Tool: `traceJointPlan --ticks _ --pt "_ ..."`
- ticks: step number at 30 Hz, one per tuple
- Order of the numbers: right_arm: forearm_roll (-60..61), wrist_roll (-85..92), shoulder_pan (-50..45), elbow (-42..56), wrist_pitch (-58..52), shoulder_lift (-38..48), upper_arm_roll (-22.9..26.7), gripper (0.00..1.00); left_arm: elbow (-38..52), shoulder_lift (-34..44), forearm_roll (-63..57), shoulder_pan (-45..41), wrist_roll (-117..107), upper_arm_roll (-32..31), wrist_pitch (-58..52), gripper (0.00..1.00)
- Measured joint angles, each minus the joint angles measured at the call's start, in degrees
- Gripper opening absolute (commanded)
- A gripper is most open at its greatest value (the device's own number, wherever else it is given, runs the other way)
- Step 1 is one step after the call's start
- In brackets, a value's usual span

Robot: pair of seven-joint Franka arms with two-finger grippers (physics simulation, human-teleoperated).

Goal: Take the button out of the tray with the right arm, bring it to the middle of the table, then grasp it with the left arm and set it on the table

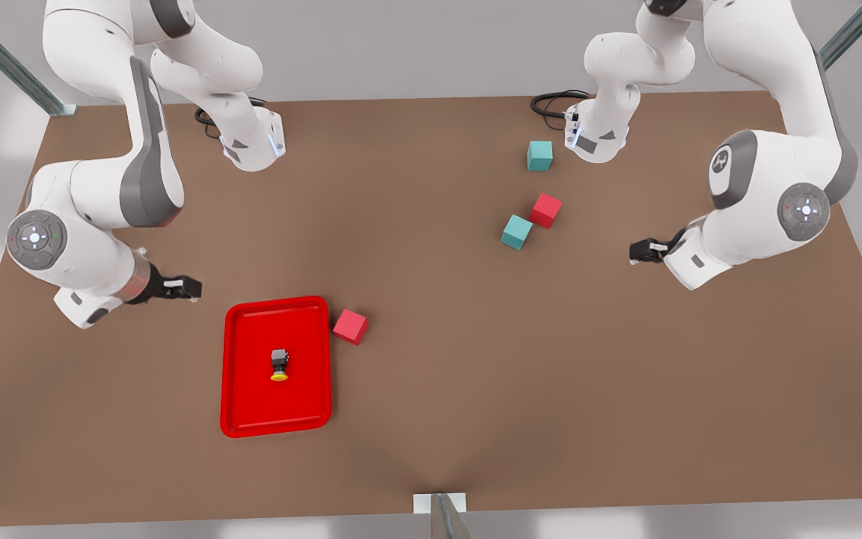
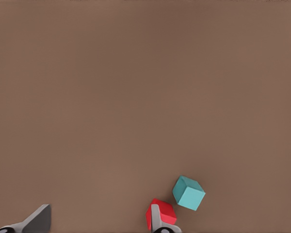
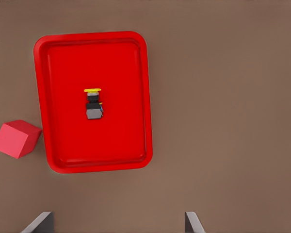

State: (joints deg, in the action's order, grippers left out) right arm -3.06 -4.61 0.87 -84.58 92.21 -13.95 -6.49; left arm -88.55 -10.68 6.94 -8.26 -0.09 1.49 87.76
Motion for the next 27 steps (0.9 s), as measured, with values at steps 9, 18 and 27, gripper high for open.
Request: traceJointPlan --ticks 9,18,27 --pt "-0.1 -1.6 -0.6 -7.2 7.5 -2.2 -0.1 1.00 -0.3 -3.0 -3.1 -1.1 -0.1 -0.9 1.9 1.00" --pt "0.4 -2.5 -2.2 -8.9 28.8 -12.7 -1.1 1.00 0.7 -4.4 -4.4 -1.3 -0.3 -0.3 2.3 1.00" --pt "0.7 -3.4 -6.3 -9.1 33.7 -20.5 -1.9 1.00 0.7 -4.8 -4.3 -1.3 -0.7 -0.3 2.7 1.00"
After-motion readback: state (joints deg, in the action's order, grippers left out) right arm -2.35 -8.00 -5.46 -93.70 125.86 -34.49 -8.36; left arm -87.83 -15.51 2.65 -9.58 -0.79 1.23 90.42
